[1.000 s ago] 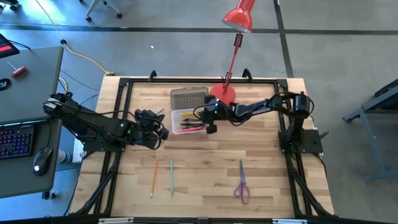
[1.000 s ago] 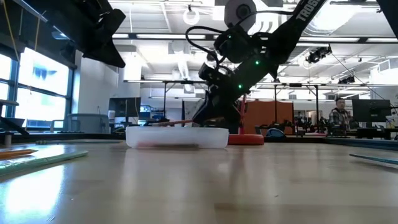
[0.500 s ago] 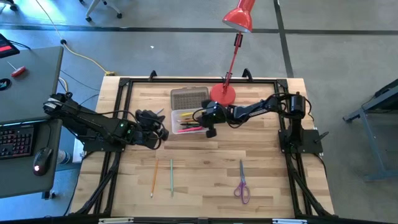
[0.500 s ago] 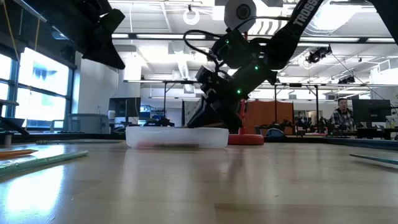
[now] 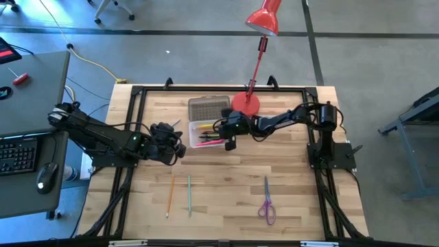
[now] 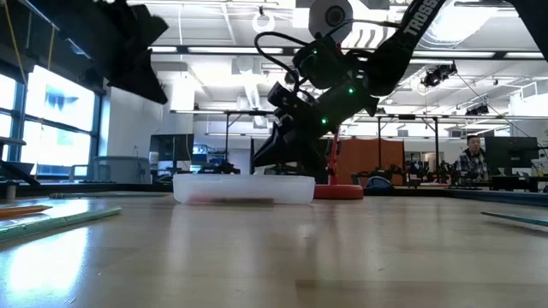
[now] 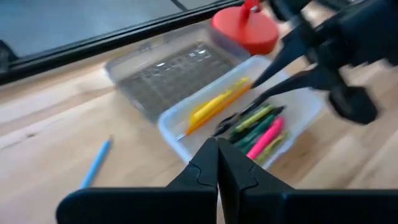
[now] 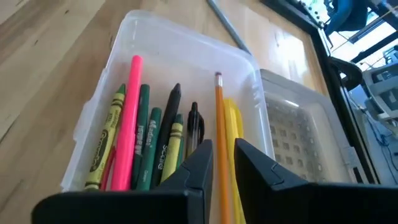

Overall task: Pick & place school supplies into a supply box
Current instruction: Put the blue pencil into the black supply box

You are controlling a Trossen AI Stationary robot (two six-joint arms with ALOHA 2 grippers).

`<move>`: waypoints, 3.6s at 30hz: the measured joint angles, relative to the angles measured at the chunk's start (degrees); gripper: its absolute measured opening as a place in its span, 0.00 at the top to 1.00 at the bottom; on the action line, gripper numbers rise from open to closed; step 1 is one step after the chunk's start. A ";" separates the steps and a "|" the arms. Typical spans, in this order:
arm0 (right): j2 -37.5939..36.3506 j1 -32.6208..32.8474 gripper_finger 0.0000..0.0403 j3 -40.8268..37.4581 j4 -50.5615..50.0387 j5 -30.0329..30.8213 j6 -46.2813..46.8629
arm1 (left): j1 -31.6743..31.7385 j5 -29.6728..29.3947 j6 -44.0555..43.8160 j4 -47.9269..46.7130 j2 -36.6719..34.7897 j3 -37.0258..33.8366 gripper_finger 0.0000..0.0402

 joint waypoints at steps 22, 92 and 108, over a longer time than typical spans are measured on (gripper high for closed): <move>-2.83 23.42 0.85 0.01 10.93 -6.52 14.33 | 7.91 8.15 1.64 -5.76 4.66 -0.07 0.92; -2.75 36.26 0.78 -0.01 5.76 16.90 13.95 | 41.94 27.50 19.11 52.06 4.73 -38.99 0.74; -2.75 36.26 0.78 -0.02 5.72 14.29 13.97 | 41.90 21.13 19.86 53.22 6.53 -38.94 0.68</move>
